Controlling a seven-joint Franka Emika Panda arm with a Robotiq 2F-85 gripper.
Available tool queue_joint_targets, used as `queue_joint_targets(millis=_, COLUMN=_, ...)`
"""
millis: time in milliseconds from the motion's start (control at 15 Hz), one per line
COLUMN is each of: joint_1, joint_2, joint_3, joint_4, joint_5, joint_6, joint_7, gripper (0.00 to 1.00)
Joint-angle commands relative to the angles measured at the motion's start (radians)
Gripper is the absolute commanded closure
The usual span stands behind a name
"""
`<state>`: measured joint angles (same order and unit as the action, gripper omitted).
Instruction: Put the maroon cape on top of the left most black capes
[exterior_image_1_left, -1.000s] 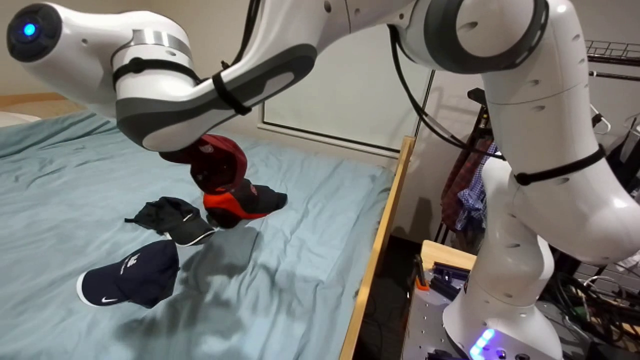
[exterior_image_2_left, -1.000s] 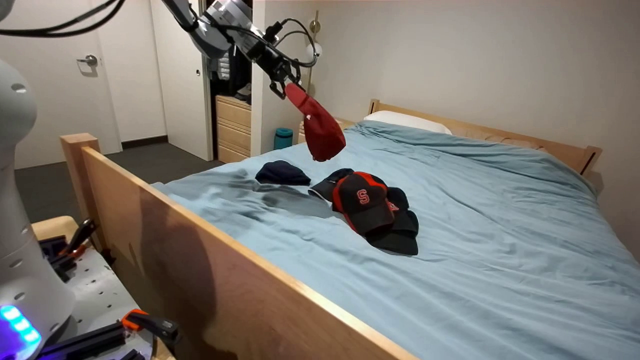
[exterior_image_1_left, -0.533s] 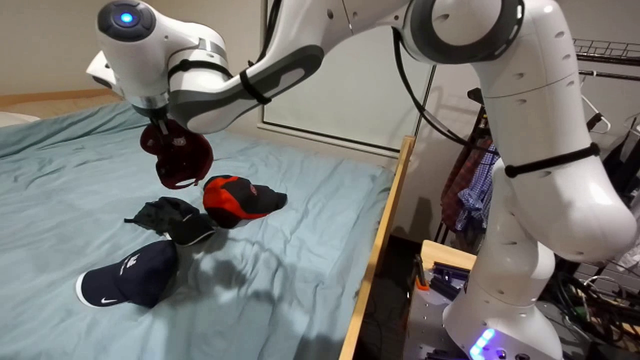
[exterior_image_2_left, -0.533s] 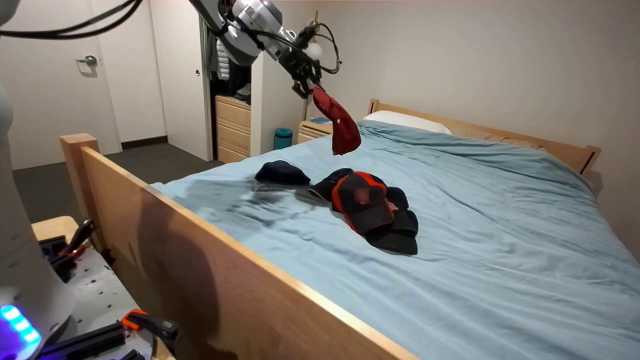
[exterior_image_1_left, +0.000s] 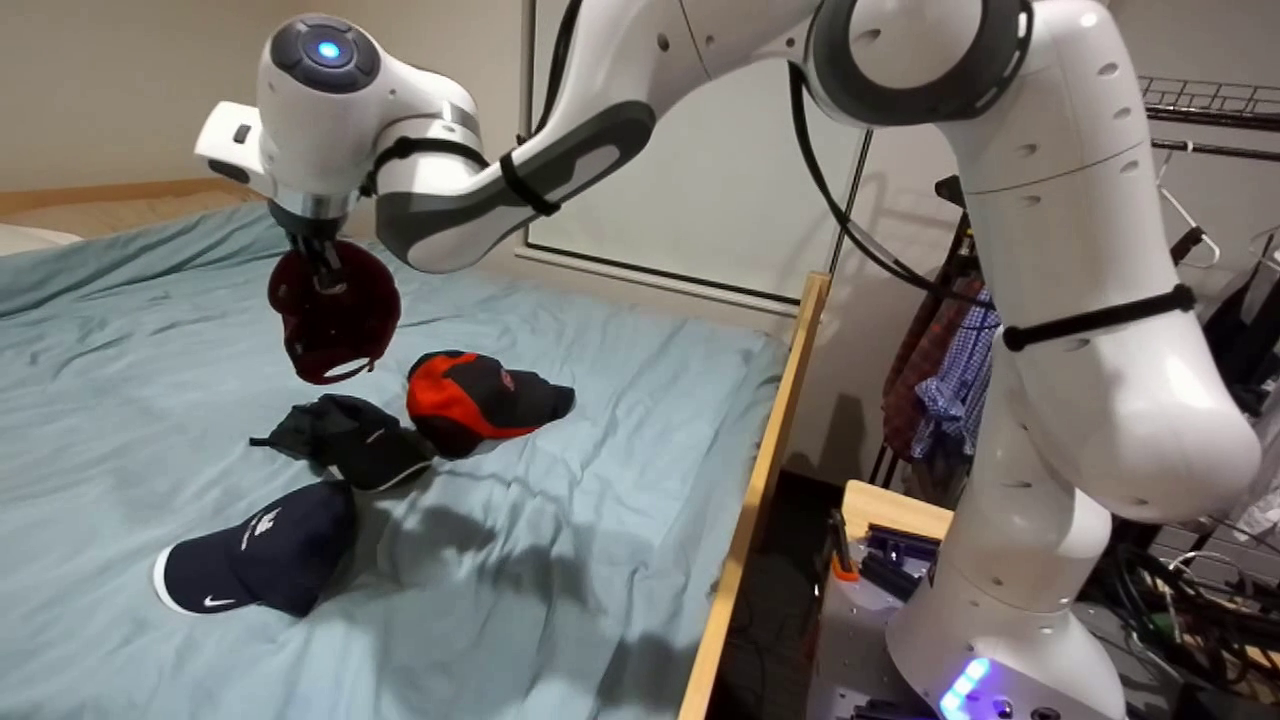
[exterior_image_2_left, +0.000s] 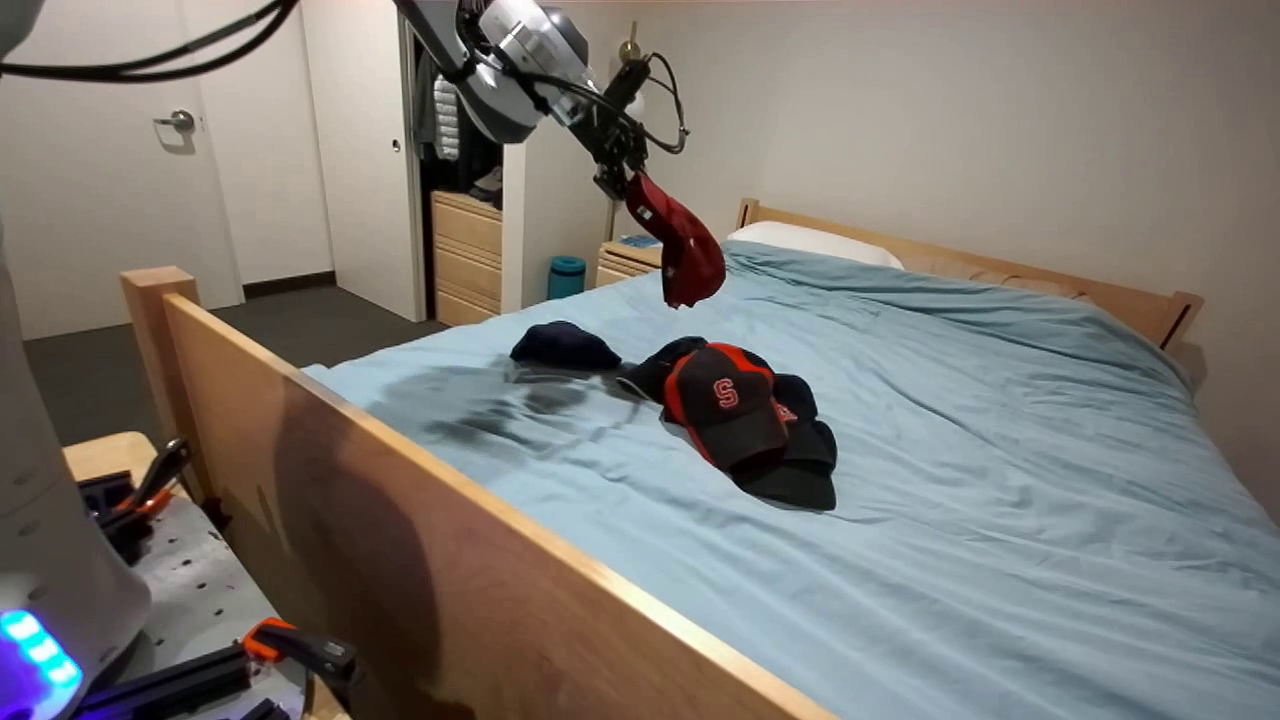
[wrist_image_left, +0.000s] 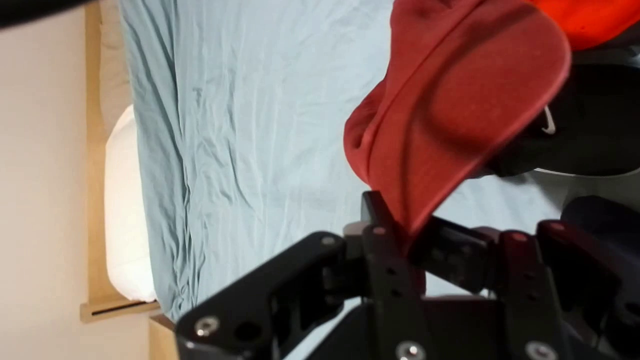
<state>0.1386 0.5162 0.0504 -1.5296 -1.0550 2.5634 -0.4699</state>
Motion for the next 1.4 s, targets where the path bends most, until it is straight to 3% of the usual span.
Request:
queue_joint_targets(millis=0, joint_1=-0.03, joint_2=0.0, joint_3=0.007, joint_4=-0.013, joint_5=0.01, joint_6=0.053, joint_7=-0.054, gripper=0.94)
queue_joint_targets(millis=267, joint_1=-0.039, joint_2=0.005, joint_3=0.005, joint_4=-0.019, joint_5=0.014, joint_6=0.069, joint_7=-0.066, gripper=0.94)
queue_joint_targets(millis=467, joint_1=-0.131, joint_2=0.007, joint_3=0.077, joint_4=-0.074, joint_5=0.1, joint_6=0.303, joint_7=-0.223, gripper=0.93)
queue_joint_targets(millis=600, joint_1=-0.241, joint_2=-0.026, joint_3=0.149, joint_4=-0.165, joint_5=0.168, joint_6=0.424, joint_7=-0.376, gripper=0.94)
queue_joint_targets(millis=733, joint_1=-0.397, joint_2=-0.049, joint_3=0.283, joint_4=-0.274, joint_5=0.177, joint_6=0.489, joint_7=-0.515, gripper=0.94)
queue_joint_targets(millis=867, joint_1=-0.552, joint_2=-0.062, joint_3=0.419, joint_4=-0.361, joint_5=0.179, joint_6=0.457, joint_7=-0.651, gripper=0.94)
queue_joint_targets(millis=1000, joint_1=-0.707, joint_2=-0.068, joint_3=0.566, joint_4=-0.404, joint_5=0.19, joint_6=0.355, joint_7=-0.789, gripper=0.94)
queue_joint_targets(millis=1067, joint_1=-0.59, joint_2=-0.015, joint_3=0.452, joint_4=-0.329, joint_5=0.15, joint_6=0.414, joint_7=-0.656, gripper=0.93)
queue_joint_targets(millis=1200, joint_1=-0.683, joint_2=-0.025, joint_3=0.534, joint_4=-0.366, joint_5=0.151, joint_6=0.38, joint_7=-0.728, gripper=0.93)
queue_joint_targets(millis=1333, joint_1=-0.695, joint_2=-0.032, joint_3=0.546, joint_4=-0.374, joint_5=0.151, joint_6=0.375, joint_7=-0.742, gripper=0.94)
